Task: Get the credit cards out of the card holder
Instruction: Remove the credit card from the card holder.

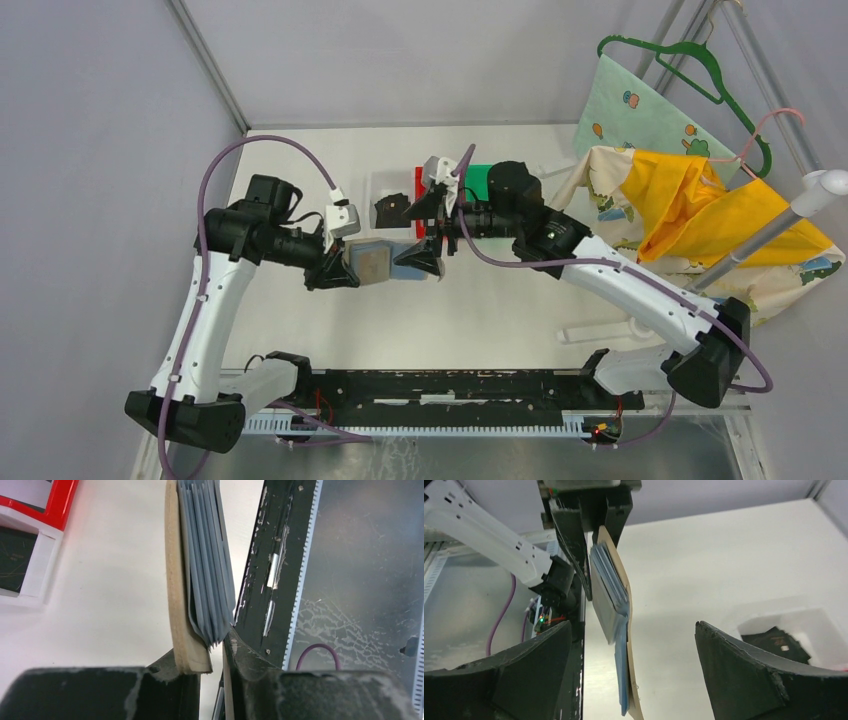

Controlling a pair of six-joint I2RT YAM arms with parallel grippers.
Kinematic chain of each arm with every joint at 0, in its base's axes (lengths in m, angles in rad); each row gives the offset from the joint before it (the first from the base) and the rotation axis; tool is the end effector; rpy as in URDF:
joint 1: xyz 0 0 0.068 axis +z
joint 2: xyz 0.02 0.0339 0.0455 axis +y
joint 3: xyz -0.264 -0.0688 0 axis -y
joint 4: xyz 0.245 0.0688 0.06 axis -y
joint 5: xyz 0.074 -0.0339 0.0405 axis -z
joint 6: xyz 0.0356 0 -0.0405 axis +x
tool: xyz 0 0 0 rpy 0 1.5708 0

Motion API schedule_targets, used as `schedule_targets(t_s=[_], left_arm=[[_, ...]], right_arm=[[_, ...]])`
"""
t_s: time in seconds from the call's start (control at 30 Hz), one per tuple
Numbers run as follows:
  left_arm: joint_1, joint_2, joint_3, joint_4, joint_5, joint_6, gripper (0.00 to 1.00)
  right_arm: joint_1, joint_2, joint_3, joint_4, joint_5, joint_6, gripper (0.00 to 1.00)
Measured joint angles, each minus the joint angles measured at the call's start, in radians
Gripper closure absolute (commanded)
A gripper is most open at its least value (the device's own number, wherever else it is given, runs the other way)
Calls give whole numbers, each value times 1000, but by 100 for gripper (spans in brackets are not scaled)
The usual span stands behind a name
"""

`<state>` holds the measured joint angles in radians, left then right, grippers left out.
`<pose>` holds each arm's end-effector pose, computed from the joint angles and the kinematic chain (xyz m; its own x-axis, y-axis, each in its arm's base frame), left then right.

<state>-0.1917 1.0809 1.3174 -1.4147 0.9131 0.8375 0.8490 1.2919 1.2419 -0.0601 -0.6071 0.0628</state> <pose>0.1483 -0.0575 0.3737 -0.2997 0.5208 -0.7993 0.9508 0.2323 -0.2052 0.1814 0.2368 0.4036 -0.1347 -0.0750 -0.9881 -0.9846 0.1220 0.1249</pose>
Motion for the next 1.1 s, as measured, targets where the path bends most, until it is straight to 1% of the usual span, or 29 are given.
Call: schedule_targets(t_s=[0.2, 0.27, 0.33, 0.4, 0.43, 0.53, 0.57, 0.6, 0.63, 0.73, 0.8, 0.87, 0.93, 0.97, 1.1], left_arm=[[-2, 1, 0, -42, -30, 84, 98], [-5, 1, 0, -51, -37, 99, 98], [-7, 1, 0, -54, -42, 103, 98], [-8, 2, 0, -55, -42, 105, 98], [-9, 3, 0, -55, -42, 105, 98], [-12, 10, 1, -54, -42, 103, 98], [-12, 11, 2, -51, -43, 99, 98], [-12, 11, 2, -47, -44, 95, 98], [-12, 11, 2, -40, -44, 86, 98], [-12, 10, 6, -12, -43, 35, 83], [-12, 6, 8, 11, -47, -3, 64], [-11, 0, 9, 37, -36, -39, 54], [-12, -5, 16, 66, 0, -64, 48], [-12, -8, 19, 73, 15, -72, 47], [-13, -20, 29, 71, 67, -68, 46]], right_arm=[[8, 65, 0, -65, -93, -50, 2], [13, 71, 0, -69, -113, -59, 8], [15, 78, 0, -64, -134, -62, 22], [18, 92, 0, -53, -155, -63, 34], [18, 100, 0, -48, -164, -55, 39], [18, 128, 0, -44, -180, -37, 60], [18, 134, 0, -43, -181, -29, 70], [18, 139, 0, -41, -181, -21, 78], [18, 142, -1, -35, -181, -9, 83], [15, 141, -9, -3, -168, 22, 86], [12, 135, -24, 26, -151, 47, 89], [8, 123, -46, 62, -139, 72, 92], [11, 111, -76, 105, -133, 98, 96], [13, 108, -85, 115, -132, 104, 97], [9, 80, -145, 179, -129, 149, 100]])
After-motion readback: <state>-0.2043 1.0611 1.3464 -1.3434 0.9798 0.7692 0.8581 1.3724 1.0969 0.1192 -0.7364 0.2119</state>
